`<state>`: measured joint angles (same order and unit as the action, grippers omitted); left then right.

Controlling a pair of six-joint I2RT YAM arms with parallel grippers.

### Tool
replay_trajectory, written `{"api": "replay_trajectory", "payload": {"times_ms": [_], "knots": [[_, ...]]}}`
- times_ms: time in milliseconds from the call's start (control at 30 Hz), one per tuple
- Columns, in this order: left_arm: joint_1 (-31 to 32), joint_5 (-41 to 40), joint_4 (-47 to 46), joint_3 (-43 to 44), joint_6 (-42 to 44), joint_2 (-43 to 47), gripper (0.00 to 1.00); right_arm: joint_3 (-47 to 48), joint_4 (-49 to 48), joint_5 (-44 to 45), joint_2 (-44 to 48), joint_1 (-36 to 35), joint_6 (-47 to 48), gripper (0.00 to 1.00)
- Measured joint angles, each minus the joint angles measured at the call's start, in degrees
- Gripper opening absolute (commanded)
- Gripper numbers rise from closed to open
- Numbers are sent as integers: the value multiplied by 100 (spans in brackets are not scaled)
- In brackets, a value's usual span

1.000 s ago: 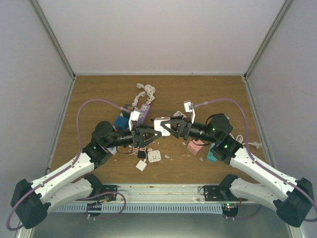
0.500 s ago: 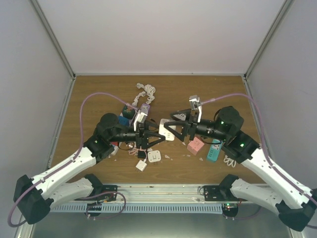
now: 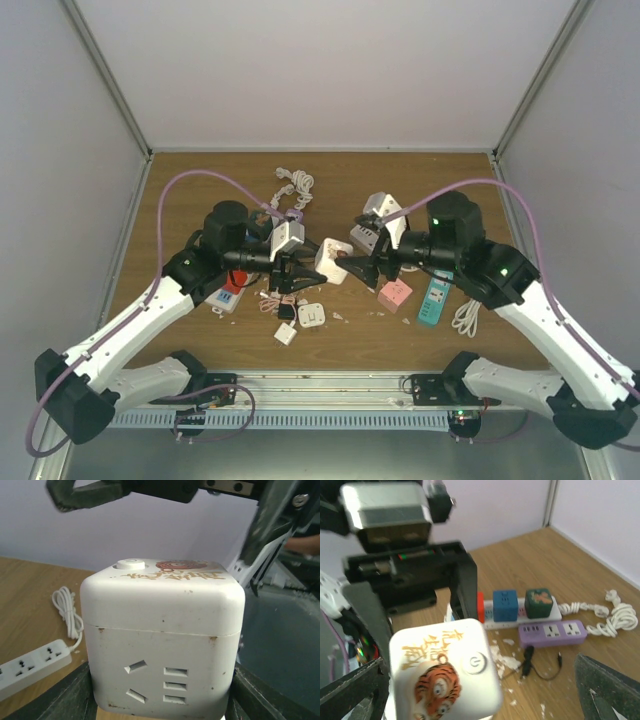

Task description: Insert the plug

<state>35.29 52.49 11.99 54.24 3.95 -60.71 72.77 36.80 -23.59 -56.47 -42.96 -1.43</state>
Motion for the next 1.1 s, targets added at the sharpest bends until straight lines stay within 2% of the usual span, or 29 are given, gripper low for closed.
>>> {"api": "replay_trajectory", "payload": {"times_ms": [200, 400, 567, 800, 867, 1000, 1100], "knots": [[-33, -304, 704, -24, 1261, 9, 41, 201, 748, 81, -573, -142, 1084, 98], [-37, -540, 973, -83, 1985, 13, 40, 205, 1115, -76, -796, -361, 1620, 95], [-52, -525, 1064, -221, 2192, 15, 40, 205, 1119, -96, -988, -446, 1808, 78], [-55, -516, 1165, -221, 2275, 9, 40, 273, 1217, -310, -1488, -457, 2013, 76], [-57, -516, 1165, -223, 2288, 11, 41, 273, 1244, -343, -1523, -461, 2046, 69], [-59, -492, 1165, -243, 2308, 11, 46, 306, 1333, -479, -1552, -461, 2098, 45], [-68, -468, 1191, -254, 2306, 13, 56, 363, 1390, -527, -1620, -455, 2129, 35]]}}
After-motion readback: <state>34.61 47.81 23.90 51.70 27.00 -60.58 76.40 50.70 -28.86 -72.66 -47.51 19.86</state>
